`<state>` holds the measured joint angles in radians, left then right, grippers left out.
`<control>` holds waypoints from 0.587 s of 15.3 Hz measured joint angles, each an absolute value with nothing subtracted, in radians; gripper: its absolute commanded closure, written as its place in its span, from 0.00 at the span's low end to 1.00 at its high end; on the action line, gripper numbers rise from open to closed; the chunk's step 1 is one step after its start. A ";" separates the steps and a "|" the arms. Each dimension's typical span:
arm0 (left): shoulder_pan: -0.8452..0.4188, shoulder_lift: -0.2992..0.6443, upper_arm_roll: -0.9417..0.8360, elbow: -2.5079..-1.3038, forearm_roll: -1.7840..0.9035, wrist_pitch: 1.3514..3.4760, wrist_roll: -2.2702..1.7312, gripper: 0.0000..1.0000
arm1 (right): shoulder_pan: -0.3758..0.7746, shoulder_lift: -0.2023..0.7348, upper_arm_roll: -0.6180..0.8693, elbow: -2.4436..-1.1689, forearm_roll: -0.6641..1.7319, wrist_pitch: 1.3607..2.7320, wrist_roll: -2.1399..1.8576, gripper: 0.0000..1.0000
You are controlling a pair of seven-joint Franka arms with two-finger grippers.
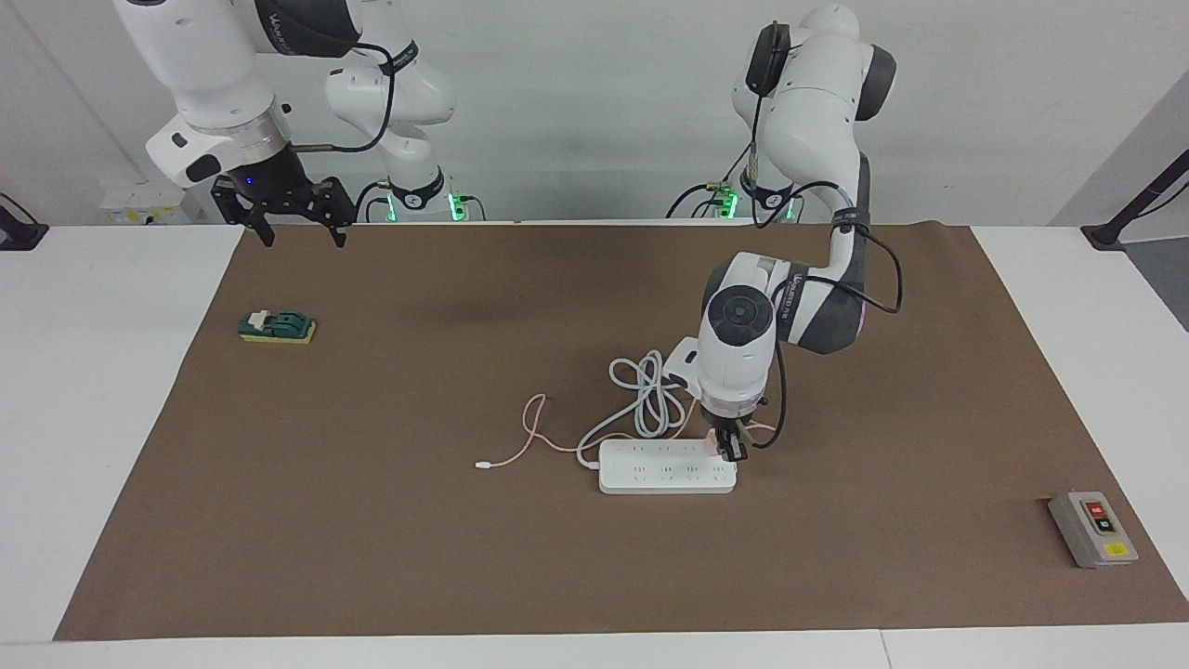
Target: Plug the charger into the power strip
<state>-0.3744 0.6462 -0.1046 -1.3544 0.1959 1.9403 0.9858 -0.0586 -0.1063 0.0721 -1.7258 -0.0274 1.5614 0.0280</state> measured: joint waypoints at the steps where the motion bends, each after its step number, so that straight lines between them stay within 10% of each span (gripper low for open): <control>1: -0.374 0.646 -0.105 -1.355 0.197 1.940 0.987 1.00 | -0.059 -0.106 0.072 -1.726 -0.027 1.561 0.028 0.00; 9: -0.380 0.655 -0.105 -1.340 0.211 1.926 0.989 1.00 | -0.059 -0.106 0.072 -1.726 -0.027 1.561 0.028 0.00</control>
<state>-0.3805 0.6551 -0.1049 -1.3401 0.2105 1.9259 0.9894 -0.0587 -0.1064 0.0719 -1.7258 -0.0274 1.5614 0.0280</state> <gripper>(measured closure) 0.714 0.000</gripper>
